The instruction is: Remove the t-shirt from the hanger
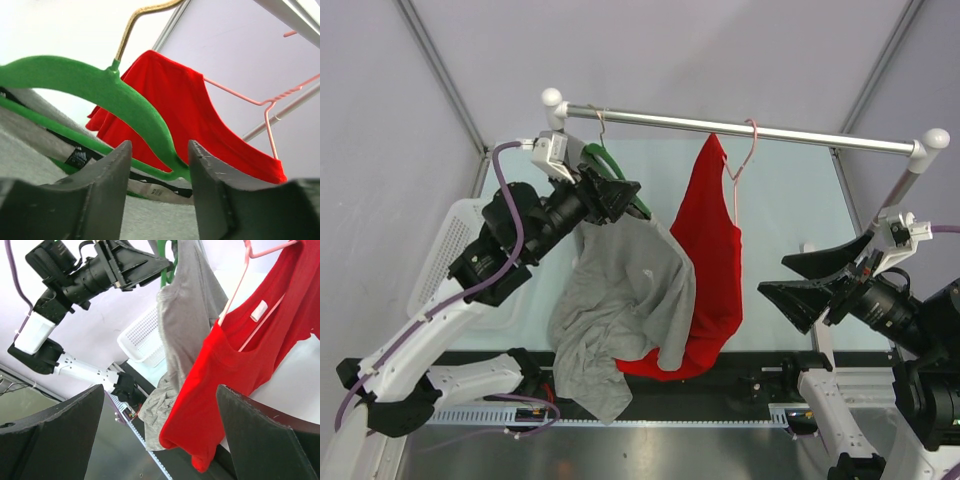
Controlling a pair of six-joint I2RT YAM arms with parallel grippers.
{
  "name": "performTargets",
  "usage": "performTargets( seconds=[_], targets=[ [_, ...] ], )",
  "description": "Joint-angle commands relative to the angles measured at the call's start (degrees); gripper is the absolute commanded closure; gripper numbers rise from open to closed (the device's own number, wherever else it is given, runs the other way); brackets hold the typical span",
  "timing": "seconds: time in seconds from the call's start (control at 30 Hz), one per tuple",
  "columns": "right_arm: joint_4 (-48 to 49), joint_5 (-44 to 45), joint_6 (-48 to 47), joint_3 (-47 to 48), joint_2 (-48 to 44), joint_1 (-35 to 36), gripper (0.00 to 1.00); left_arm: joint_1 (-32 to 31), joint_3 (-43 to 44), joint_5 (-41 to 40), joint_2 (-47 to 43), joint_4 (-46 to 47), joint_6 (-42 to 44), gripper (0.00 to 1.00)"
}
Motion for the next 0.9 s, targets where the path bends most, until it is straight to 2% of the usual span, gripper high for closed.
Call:
performTargets(
  seconds=[0.0,0.17,0.23,0.4,0.57,0.7,0.87],
  targets=[
    [-0.1,-2.3,1.0,1.5,1.0,-0.5,0.0,-0.3,2.5,2.0,1.1,2.8,0.5,0.51],
    [1.3,-4.1,2.2,1.0,1.2,-0.2,0.0,-0.3,3.9,6.3,2.5,2.9,0.5,0.61],
    [2.0,-5.1,3.0,0.8,1.9,0.9,0.0,-0.3,4.2,7.2,2.7,2.8,0.6,0.68],
    [1.5,-4.5,2.2,1.5,4.0,10.8,0.0,-0.3,5.2,12.2,2.8,2.2,1.2,0.78],
    [0.7,-2.8,1.7,1.8,8.1,13.2,0.0,-0.3,5.8,17.2,3.3,1.2,0.8,0.88],
    [1.2,-1.0,1.1,2.5,10.6,14.5,0.0,-0.3,7.8,21.1,3.5,0.3,0.5,0.93],
    [10.2,-4.5,6.1,1.0,12.1,14.6,0.0,-0.3,9.8,25.3,3.9,0.7,0.0,1.0]
  ],
)
